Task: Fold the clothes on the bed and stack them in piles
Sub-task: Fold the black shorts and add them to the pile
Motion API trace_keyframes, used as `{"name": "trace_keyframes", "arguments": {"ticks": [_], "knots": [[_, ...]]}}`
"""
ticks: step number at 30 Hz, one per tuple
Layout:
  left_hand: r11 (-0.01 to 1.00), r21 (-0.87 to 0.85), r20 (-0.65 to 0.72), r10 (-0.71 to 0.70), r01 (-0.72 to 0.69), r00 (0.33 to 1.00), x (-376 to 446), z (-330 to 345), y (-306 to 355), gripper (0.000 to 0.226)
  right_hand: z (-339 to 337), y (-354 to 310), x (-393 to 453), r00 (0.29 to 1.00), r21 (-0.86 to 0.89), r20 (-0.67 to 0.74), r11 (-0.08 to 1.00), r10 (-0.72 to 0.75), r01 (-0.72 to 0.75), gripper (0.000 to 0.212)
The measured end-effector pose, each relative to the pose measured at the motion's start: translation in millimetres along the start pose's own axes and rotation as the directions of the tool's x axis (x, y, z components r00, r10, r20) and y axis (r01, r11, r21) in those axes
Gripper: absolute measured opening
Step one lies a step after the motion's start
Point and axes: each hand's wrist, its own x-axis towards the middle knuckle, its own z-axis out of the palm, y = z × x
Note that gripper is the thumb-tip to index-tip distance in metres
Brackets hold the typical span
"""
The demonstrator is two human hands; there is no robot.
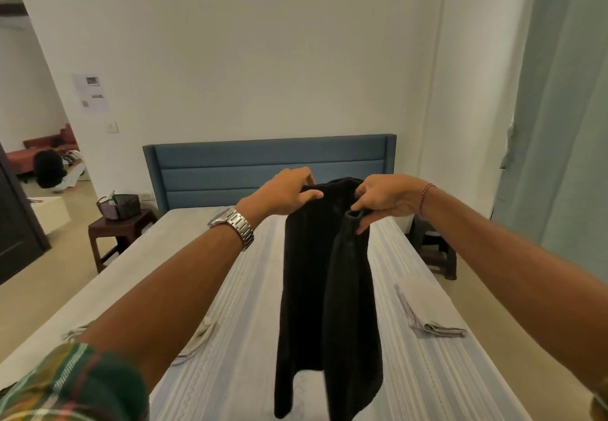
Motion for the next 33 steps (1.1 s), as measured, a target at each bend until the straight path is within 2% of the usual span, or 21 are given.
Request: {"name": "trace_keyframes", "arguments": {"ticks": [3,5,8,12,16,21,28,31,33], "knots": [[0.989,-0.145,-0.022,-0.01,0.007,1.0,-1,3,16,0.025,8,-10,-3,1.0,0.21,-0.018,0.978,0.016,-0.012,0.022],[0.955,-0.297,0.005,-0.009,0.01,1.0,-1,3,23,0.028,10,-14,-4,0.998,0.285,-0.052,0.958,0.025,-0.009,0.02],[0.896,-0.444,0.038,0.021,-0.002,0.999,-4,3,27,0.035,11,-19,-5,0.995,0.311,-0.085,0.95,0.044,-0.016,0.009],[0.837,-0.546,-0.029,0.017,-0.031,0.999,-8,5,27,0.035,11,-17,-5,0.987,0.257,-0.153,0.966,0.051,-0.01,0.01],[0.86,-0.507,-0.099,0.013,-0.061,0.995,-10,7,26,0.032,12,-16,-7,0.978,0.209,-0.201,0.978,0.049,-0.006,0.012],[0.892,-0.423,-0.176,0.092,-0.16,0.98,-8,8,30,0.025,11,-16,-10,0.966,0.266,-0.255,0.964,0.05,0.02,0.009],[0.907,-0.376,-0.213,0.113,-0.188,0.97,-13,11,32,0.023,10,-13,-11,0.926,0.378,-0.372,0.921,0.06,0.092,0.009],[0.904,-0.386,-0.205,0.111,-0.185,0.972,-15,13,36,0.027,12,-8,-8,0.921,0.413,-0.382,0.905,0.075,0.098,0.009],[0.9,-0.406,-0.207,0.077,-0.157,0.975,-17,15,39,0.038,12,-6,-5,0.915,0.432,-0.393,0.896,0.088,0.1,0.008]]}}
